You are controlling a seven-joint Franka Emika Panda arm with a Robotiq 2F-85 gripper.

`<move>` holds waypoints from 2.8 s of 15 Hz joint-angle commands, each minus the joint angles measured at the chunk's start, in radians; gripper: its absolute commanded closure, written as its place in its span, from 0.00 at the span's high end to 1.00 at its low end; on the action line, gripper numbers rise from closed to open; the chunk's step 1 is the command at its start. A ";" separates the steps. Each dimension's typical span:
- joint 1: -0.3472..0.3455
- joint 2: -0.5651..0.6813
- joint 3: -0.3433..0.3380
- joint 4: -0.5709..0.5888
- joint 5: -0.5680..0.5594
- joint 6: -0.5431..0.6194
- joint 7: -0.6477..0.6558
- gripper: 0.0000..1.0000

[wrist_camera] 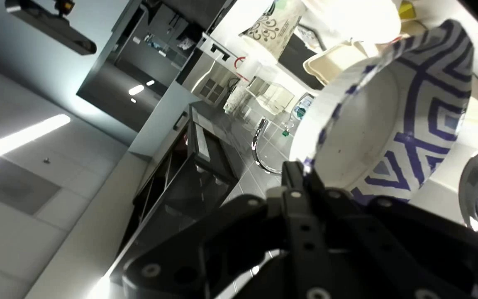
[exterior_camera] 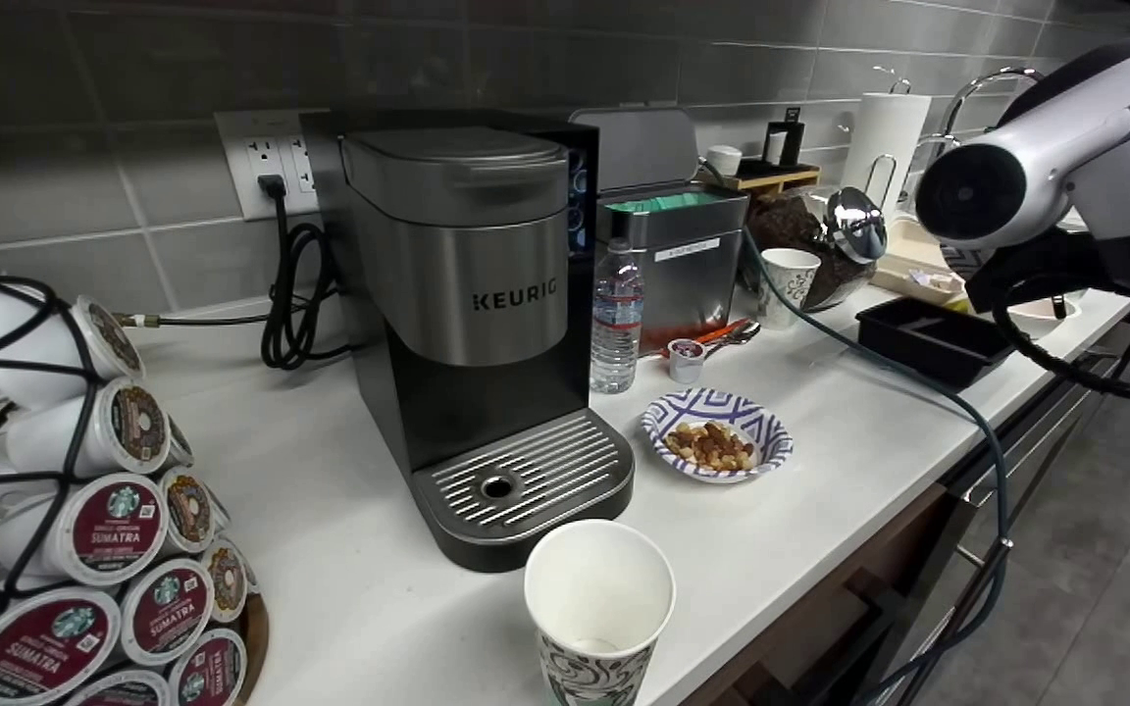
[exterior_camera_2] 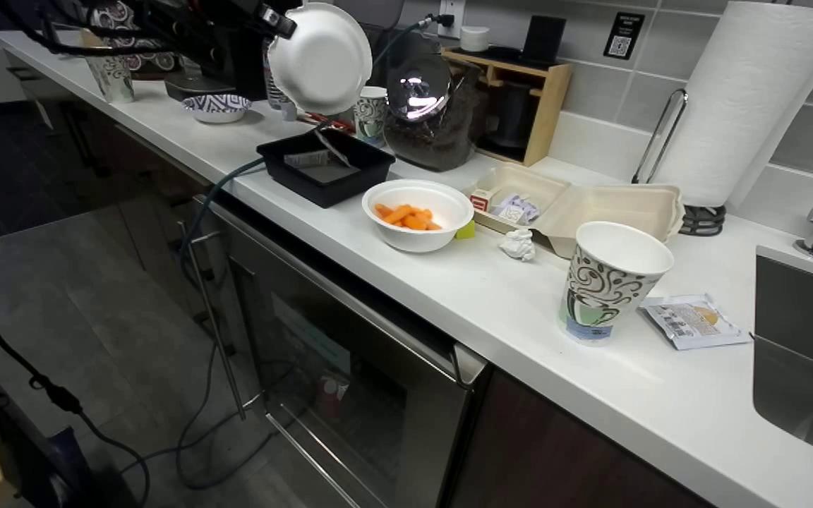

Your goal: Transfer the contents of the white plate to the black pan

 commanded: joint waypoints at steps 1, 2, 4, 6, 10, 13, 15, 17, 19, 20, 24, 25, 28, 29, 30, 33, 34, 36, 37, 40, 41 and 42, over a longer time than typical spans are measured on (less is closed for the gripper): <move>0.015 0.048 -0.004 0.009 -0.097 -0.081 -0.096 0.01; 0.016 0.056 -0.004 0.010 -0.120 -0.099 -0.117 0.01; 0.008 0.051 -0.001 0.011 -0.124 -0.069 -0.129 0.01; -0.013 0.022 0.000 0.025 -0.031 -0.002 -0.081 0.01; -0.046 -0.097 -0.026 -0.019 0.131 0.099 -0.102 0.01; -0.068 -0.188 -0.060 -0.054 0.261 0.155 -0.116 0.01; -0.078 -0.232 -0.085 -0.072 0.349 0.178 -0.117 0.01; -0.085 -0.262 -0.106 -0.084 0.438 0.193 -0.109 0.01; -0.090 -0.280 -0.120 -0.086 0.532 0.201 -0.106 0.01; -0.093 -0.285 -0.126 -0.086 0.579 0.205 -0.105 0.01; -0.105 -0.303 -0.142 -0.071 0.773 0.206 -0.108 0.01; -0.109 -0.304 -0.143 -0.065 0.822 0.203 -0.109 0.01; -0.115 -0.303 -0.138 -0.036 0.981 0.188 -0.105 0.01; -0.117 -0.303 -0.135 -0.024 1.035 0.180 -0.104 0.01; -0.116 -0.305 -0.132 -0.012 1.089 0.171 -0.101 0.01; -0.119 -0.295 -0.069 0.032 0.917 0.093 0.145 0.01; -0.112 -0.282 -0.053 0.060 0.914 0.063 0.207 0.01; -0.097 -0.247 -0.019 0.117 0.909 0.006 0.337 0.01; -0.090 -0.235 -0.004 0.141 0.907 -0.020 0.398 0.01; -0.060 -0.173 0.035 0.222 0.899 -0.097 0.597 0.01; -0.050 -0.156 0.041 0.242 0.896 -0.119 0.658 0.01; -0.036 -0.134 0.047 0.259 0.898 -0.135 0.726 0.01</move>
